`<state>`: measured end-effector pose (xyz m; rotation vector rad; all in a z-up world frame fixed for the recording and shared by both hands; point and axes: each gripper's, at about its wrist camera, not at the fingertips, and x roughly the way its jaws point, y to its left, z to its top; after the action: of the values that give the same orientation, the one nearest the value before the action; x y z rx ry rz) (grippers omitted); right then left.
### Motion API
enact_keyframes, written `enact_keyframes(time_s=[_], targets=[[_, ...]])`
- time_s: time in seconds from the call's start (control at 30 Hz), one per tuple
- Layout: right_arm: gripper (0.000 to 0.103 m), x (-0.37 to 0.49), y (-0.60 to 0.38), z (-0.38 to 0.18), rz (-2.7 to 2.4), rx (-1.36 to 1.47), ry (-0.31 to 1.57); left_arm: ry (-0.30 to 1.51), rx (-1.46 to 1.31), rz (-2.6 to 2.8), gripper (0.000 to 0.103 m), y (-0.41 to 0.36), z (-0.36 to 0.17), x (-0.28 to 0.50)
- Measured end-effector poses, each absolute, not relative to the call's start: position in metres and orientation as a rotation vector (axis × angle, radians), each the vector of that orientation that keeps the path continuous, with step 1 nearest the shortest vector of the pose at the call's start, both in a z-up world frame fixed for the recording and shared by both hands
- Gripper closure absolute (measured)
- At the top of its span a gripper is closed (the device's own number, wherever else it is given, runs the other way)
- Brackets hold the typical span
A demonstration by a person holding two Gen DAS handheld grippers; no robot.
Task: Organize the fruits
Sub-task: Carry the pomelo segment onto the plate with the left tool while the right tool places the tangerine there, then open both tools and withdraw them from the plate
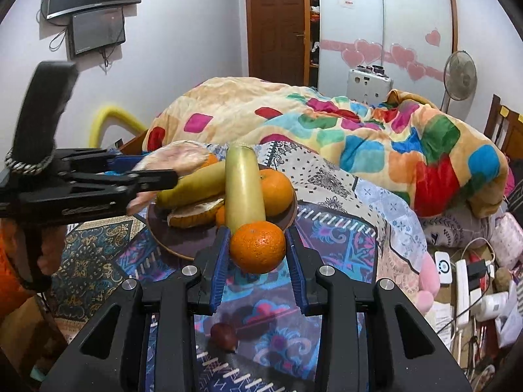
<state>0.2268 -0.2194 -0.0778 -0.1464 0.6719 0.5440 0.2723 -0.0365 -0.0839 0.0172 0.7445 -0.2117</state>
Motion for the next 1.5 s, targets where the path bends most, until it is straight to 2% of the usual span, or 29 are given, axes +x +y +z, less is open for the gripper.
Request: enact_keyframes(time_s=[0.4, 0.8, 1.33, 1.5], targets=[[0.072, 0.231, -0.206, -0.085, 0.561, -0.171, 0.685, 0.807, 0.010, -0.218, 0.062, -0.039, -0.103, 0.286], [0.072, 0.233, -0.184, -0.084, 0.582, -0.200, 0.688, 0.765, 0.034, -0.210, 0.062, -0.017, -0.088, 0.259], [0.071, 0.243, -0.144, -0.094, 0.597, -0.270, 0.715, 0.767, 0.030, -0.195, 0.061, 0.018, -0.095, 0.229], [0.062, 0.245, -0.146, -0.093, 0.589, -0.254, 0.721, 0.774, 0.026, -0.193, 0.061, 0.020, -0.095, 0.224]])
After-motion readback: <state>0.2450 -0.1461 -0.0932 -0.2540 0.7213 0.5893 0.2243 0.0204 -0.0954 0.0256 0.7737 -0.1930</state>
